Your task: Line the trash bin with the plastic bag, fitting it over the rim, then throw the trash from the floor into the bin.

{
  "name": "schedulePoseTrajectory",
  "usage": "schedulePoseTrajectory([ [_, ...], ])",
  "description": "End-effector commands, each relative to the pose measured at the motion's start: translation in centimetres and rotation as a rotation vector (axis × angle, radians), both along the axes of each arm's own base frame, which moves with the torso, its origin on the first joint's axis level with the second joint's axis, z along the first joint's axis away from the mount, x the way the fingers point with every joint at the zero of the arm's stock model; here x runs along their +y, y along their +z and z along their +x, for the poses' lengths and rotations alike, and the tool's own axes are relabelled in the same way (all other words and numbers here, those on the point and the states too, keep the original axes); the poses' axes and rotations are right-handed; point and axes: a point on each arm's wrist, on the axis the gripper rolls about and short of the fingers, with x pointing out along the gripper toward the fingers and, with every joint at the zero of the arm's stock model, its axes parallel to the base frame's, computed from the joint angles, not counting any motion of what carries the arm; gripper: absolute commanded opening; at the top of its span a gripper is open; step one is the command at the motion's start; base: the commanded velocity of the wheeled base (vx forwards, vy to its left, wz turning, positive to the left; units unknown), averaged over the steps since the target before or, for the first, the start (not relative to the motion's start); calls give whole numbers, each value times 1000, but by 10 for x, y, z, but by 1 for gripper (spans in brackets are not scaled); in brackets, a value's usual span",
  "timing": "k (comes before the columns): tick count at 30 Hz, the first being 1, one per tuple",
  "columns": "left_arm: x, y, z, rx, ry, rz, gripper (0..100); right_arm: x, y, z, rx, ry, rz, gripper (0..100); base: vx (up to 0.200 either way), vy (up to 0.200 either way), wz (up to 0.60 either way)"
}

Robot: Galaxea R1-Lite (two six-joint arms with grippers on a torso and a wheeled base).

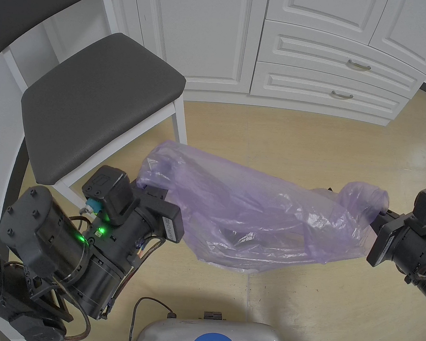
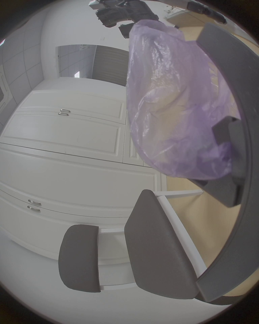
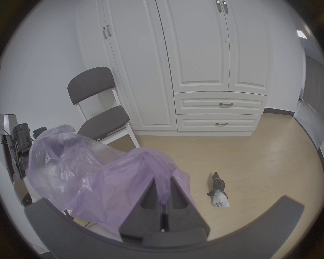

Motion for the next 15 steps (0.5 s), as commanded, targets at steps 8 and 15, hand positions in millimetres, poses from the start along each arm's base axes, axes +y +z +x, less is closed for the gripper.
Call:
schedulePoseTrajectory([
  [8, 4, -9, 16, 16, 58, 10, 0, 14, -21, 20, 95, -20, -7, 0, 0, 0, 0],
  [15, 8, -9, 20, 31, 58, -27, 0, 9, -24, 30, 107, -71, -13, 0, 0, 0, 0],
])
